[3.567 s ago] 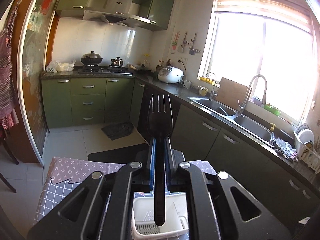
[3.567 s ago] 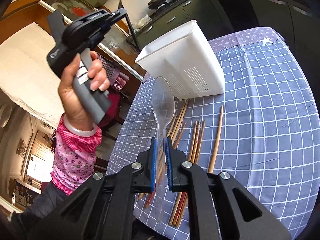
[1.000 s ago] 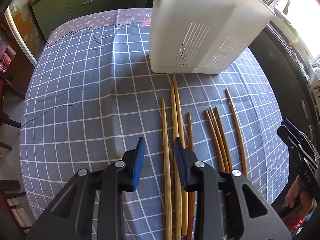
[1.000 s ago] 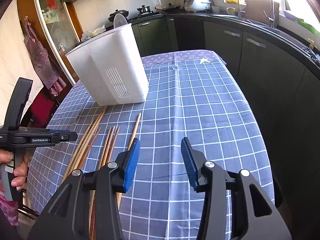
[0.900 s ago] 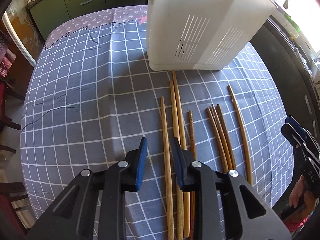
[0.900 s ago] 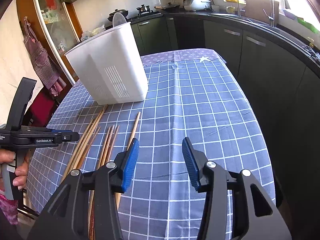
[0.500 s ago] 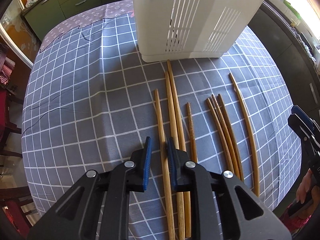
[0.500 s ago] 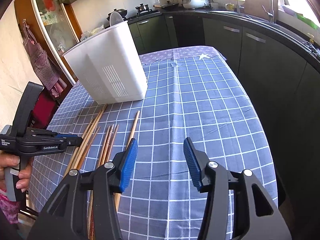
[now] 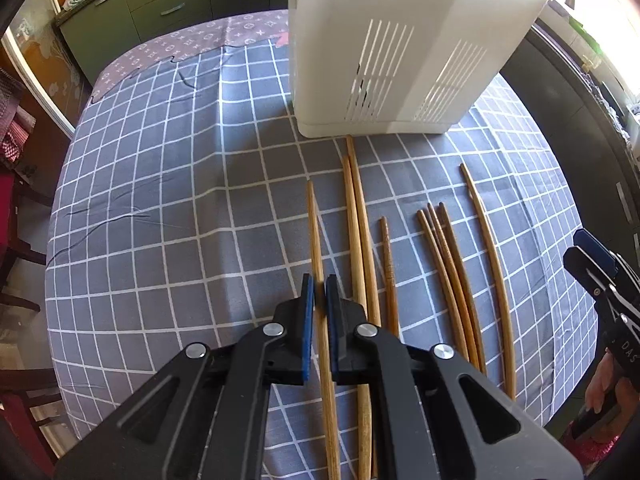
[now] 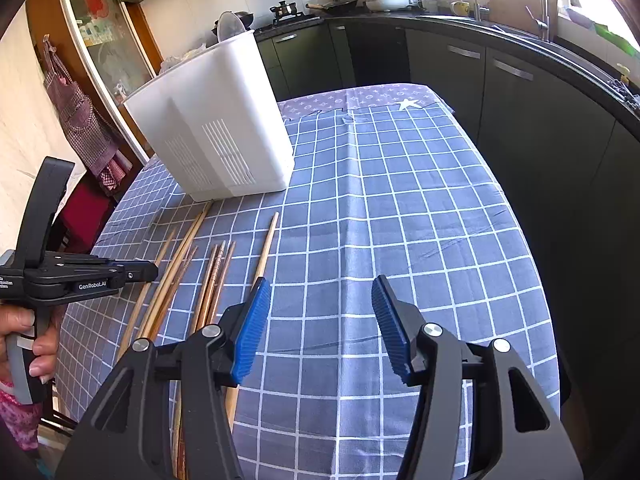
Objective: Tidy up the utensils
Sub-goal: 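Lift the chopstick upright with the left gripper while the right gripper approaches the chopsticks, then grasp a wooden chopstick with the right gripper while the left holds its chopstick, then insert both chopsticks into the white holder and open both grippers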
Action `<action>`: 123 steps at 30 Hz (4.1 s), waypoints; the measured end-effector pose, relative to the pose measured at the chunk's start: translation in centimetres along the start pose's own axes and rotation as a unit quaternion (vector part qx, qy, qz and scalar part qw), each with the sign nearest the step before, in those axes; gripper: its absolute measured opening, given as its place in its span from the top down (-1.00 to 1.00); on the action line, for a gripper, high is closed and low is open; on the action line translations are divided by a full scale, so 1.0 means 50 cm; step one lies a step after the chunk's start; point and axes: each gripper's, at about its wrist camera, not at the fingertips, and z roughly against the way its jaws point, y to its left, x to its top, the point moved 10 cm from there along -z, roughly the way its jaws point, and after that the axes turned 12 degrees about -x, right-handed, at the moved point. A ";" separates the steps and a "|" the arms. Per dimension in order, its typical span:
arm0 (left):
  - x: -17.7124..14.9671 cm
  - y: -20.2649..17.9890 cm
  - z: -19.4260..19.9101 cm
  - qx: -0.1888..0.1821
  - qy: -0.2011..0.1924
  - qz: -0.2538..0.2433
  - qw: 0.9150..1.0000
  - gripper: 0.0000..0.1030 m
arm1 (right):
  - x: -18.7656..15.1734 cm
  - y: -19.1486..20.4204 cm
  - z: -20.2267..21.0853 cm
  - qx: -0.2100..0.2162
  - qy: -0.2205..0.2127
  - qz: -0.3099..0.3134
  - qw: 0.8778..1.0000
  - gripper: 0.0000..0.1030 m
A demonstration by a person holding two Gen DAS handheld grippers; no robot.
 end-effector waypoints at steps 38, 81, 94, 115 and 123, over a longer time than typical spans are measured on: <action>0.056 -0.028 0.343 -0.002 -0.259 -0.048 0.965 0.89 | 0.006 0.134 -0.142 -0.021 0.139 0.129 0.982 0.23; 0.025 -0.033 0.354 0.001 -0.252 -0.058 0.966 0.89 | 0.078 0.092 0.284 0.034 -0.150 0.069 0.986 0.87; 0.043 -0.046 0.366 -0.004 -0.253 -0.064 0.965 0.89 | 0.126 0.101 0.295 0.058 -0.157 0.066 0.984 0.87; 0.200 -0.148 0.545 -0.033 -0.300 -0.114 0.947 0.89 | 0.400 0.130 0.425 0.098 -0.230 0.039 0.967 0.87; 0.319 -0.185 0.604 -0.018 -0.362 -0.118 0.925 0.89 | 0.546 0.123 0.419 0.093 -0.265 0.006 0.960 0.87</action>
